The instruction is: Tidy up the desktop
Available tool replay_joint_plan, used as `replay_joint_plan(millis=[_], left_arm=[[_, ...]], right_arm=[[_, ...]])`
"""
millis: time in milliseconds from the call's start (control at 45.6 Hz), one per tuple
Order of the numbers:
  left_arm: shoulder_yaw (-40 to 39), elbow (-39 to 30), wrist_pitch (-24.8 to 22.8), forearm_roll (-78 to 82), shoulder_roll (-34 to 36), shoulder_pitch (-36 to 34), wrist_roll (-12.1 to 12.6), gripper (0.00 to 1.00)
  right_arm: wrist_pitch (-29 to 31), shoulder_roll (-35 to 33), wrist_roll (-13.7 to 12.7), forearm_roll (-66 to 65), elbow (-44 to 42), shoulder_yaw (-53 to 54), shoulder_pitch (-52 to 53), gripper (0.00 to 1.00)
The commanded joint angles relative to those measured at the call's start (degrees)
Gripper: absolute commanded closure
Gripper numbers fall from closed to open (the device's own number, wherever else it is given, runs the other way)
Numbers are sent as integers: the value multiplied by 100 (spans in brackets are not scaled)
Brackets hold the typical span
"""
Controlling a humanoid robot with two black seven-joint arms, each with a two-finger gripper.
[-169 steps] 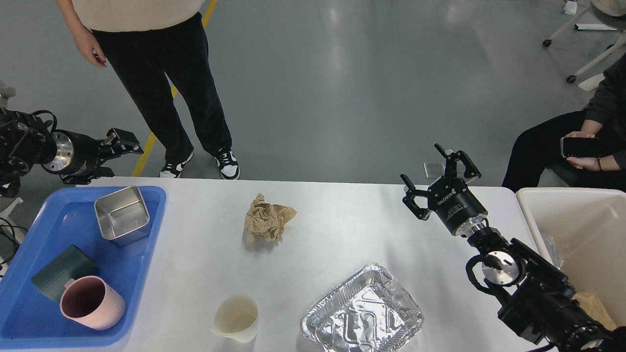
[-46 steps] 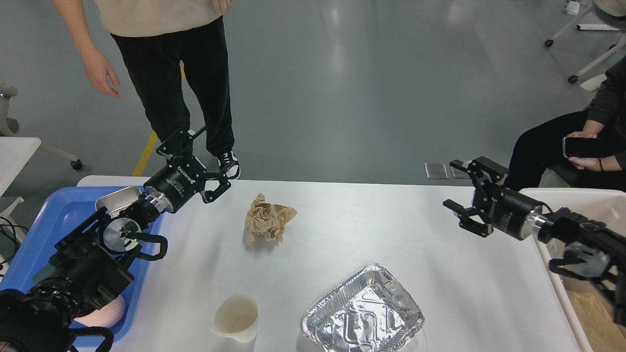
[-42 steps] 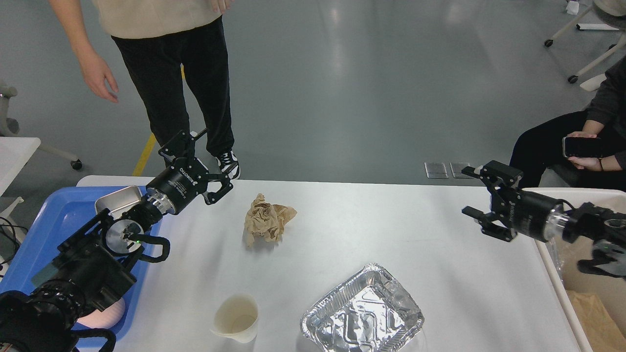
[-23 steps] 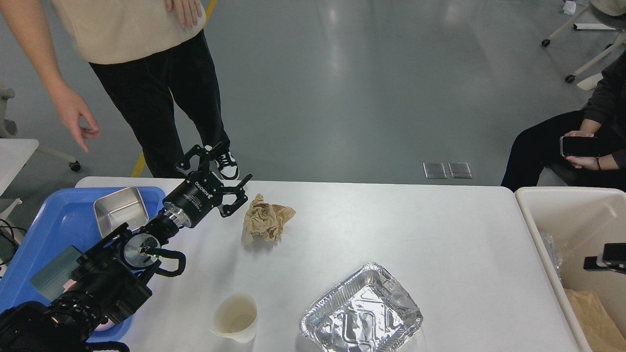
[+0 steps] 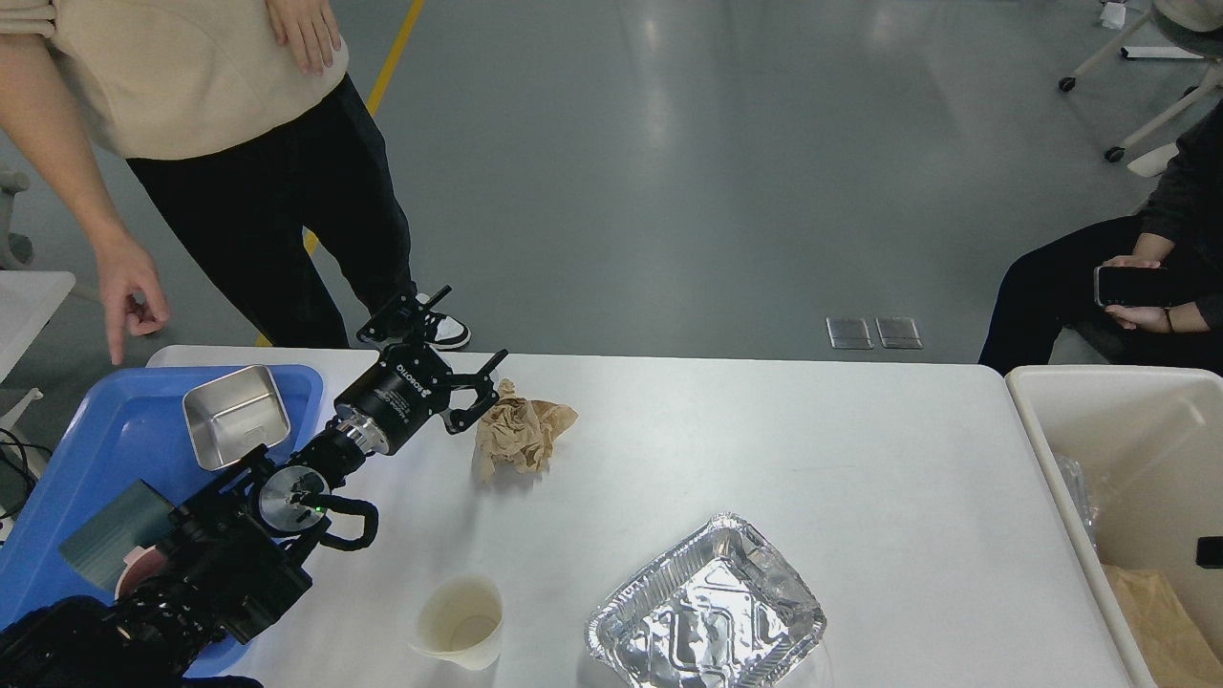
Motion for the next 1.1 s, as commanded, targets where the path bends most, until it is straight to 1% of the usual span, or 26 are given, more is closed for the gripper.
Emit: replay_joint_plan(millis=[0, 88, 197, 219, 241, 329, 548, 592, 701, 789, 920, 1074], left_arm=[[6, -2, 1, 7, 53, 116, 0, 4], [15, 7, 10, 16, 70, 125, 0, 4], [15, -2, 27, 25, 88, 143, -9, 4], [15, -2, 36, 25, 97, 143, -18, 4], [24, -2, 36, 33, 97, 152, -44, 4], [15, -2, 62, 33, 123, 239, -71, 4], [15, 7, 80, 33, 132, 389, -88, 4], [15, -2, 80, 33, 141, 424, -97, 4], [15, -2, 71, 33, 237, 485, -211, 4], [15, -2, 71, 33, 316, 521, -220, 4], [15, -2, 71, 33, 378, 530, -220, 4], [15, -2, 80, 33, 378, 547, -229, 4]], right_arm=[[-183, 703, 1, -556, -196, -3, 0, 0], [-209, 1300, 1, -812, -406, -11, 0, 0], [-209, 2126, 1, -1128, -898, -20, 44, 0], [-209, 2311, 1, -1189, -1039, -20, 44, 0], [-209, 2687, 1, -1338, -1266, -29, 62, 0], [-201, 3558, 1, -1655, -1707, -73, 290, 0], [-157, 5282, 71, -2376, -2876, -319, 642, 0], [-157, 5537, 89, -2560, -3026, -424, 686, 0], [-148, 5968, 115, -2746, -3158, -696, 818, 0], [-148, 6284, 124, -2816, -3211, -881, 835, 0], [-174, 6697, 133, -3123, -3615, -969, 862, 0], [-192, 6997, 150, -3220, -3817, -978, 879, 0]])
